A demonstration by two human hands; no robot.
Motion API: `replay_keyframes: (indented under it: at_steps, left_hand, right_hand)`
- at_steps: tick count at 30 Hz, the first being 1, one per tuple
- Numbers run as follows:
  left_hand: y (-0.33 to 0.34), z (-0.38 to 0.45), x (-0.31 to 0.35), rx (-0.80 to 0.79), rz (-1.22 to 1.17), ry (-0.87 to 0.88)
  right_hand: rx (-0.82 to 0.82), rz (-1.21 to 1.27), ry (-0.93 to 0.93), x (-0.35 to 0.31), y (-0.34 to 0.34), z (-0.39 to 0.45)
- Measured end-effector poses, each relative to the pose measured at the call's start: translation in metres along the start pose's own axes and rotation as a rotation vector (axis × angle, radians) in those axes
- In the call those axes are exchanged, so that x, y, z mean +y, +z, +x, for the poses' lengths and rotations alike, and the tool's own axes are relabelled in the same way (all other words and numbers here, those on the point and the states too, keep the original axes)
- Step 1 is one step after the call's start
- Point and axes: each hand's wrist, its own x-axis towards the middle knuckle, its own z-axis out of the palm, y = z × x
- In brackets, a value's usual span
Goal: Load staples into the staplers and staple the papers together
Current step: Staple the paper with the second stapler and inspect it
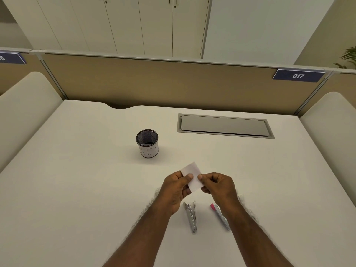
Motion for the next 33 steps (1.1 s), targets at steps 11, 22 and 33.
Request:
replay_keyframes:
  at_steps: [11,22,33]
  left_hand:
    - [-0.015,0.013,0.015,0.239,0.255,0.160]
    - [-0.010,0.010,0.015,0.281,0.322,0.223]
    - [-0.001,0.000,0.022,0.307,0.346,0.320]
  right_hand:
    - [-0.130,-0.879,-0.010,0.089,0.036,-0.031]
    - [-0.109,-0.928,-0.070,0.105,0.037,-0.029]
    - [-0.255,0.006,0.135,0.040,-0.017,-0.011]
